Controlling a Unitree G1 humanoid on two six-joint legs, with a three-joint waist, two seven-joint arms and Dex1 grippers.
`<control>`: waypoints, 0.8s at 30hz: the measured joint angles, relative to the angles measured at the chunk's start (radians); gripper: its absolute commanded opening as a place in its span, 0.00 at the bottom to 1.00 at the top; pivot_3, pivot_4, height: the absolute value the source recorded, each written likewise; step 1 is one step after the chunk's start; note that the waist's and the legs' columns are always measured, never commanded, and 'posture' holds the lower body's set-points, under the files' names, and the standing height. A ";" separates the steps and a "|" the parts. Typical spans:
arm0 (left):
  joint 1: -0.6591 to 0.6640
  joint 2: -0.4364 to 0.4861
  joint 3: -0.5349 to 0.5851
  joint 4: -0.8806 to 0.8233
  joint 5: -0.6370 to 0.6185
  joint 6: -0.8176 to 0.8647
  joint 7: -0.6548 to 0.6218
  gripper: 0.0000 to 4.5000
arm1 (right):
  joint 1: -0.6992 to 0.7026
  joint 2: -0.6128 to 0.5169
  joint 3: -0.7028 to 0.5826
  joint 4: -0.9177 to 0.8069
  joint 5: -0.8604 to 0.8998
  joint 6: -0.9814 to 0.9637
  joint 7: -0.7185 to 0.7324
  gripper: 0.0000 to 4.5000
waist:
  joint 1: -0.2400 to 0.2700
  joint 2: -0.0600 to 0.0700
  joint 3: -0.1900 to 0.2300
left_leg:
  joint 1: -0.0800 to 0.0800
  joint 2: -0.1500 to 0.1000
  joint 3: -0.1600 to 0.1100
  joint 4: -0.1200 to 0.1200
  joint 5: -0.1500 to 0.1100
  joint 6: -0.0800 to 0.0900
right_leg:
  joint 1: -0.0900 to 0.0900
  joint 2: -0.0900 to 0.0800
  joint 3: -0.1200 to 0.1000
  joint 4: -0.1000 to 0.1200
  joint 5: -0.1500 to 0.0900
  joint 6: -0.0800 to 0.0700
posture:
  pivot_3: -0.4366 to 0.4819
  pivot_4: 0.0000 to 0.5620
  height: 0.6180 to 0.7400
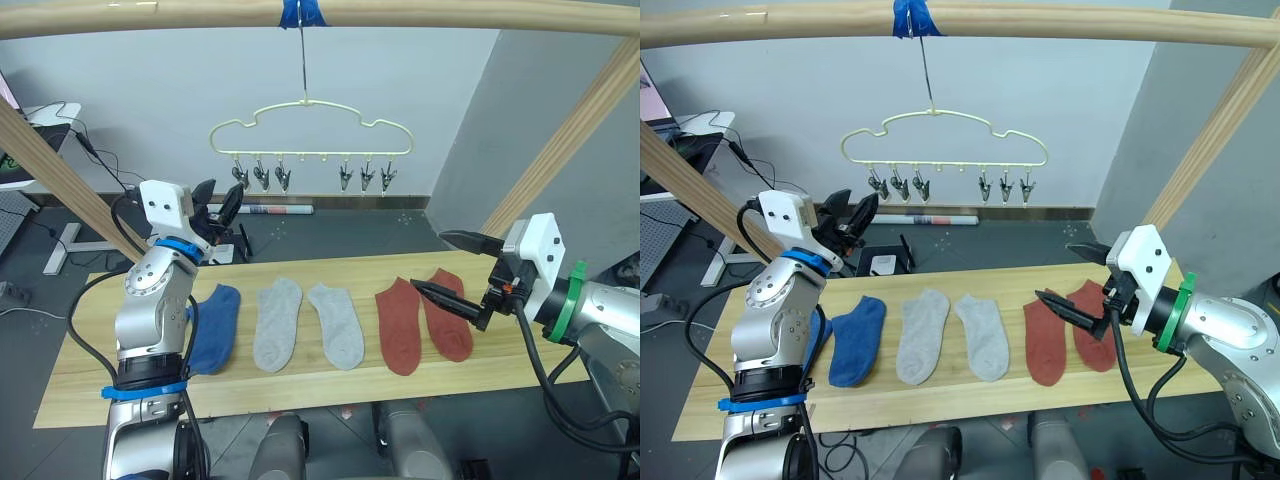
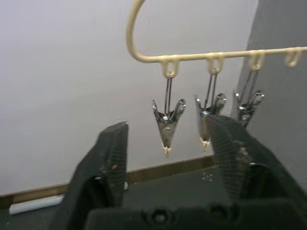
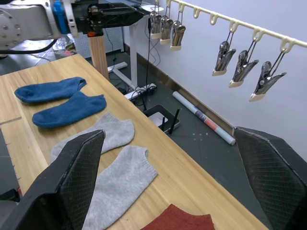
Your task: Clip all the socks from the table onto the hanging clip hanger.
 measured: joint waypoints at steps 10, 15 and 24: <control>-0.096 -0.007 -0.014 0.144 0.039 -0.080 0.000 0.57 | -0.050 0.000 0.015 -0.001 0.038 0.022 -0.025 1.00 | -0.004 0.000 0.005 | -0.010 0.000 0.000 0.001 0.000 0.000 | -0.009 0.000 0.000 0.000 0.003 -0.003 | 0.18 0.52 1.00; -0.102 -0.007 -0.029 0.167 0.046 -0.115 -0.015 0.57 | -0.059 0.000 0.018 -0.002 0.046 0.025 -0.041 1.00 | -0.008 -0.001 0.006 | -0.010 0.000 0.000 0.001 0.000 0.000 | -0.009 0.000 0.000 0.000 0.002 -0.001 | 0.18 0.52 1.00; -0.065 -0.019 -0.042 0.155 0.084 -0.186 0.004 0.57 | -0.059 0.000 0.027 -0.002 0.047 0.025 -0.048 1.00 | -0.010 -0.001 0.010 | -0.010 0.000 0.000 0.001 0.000 0.000 | -0.009 0.000 0.000 0.000 0.002 -0.001 | 0.19 0.53 1.00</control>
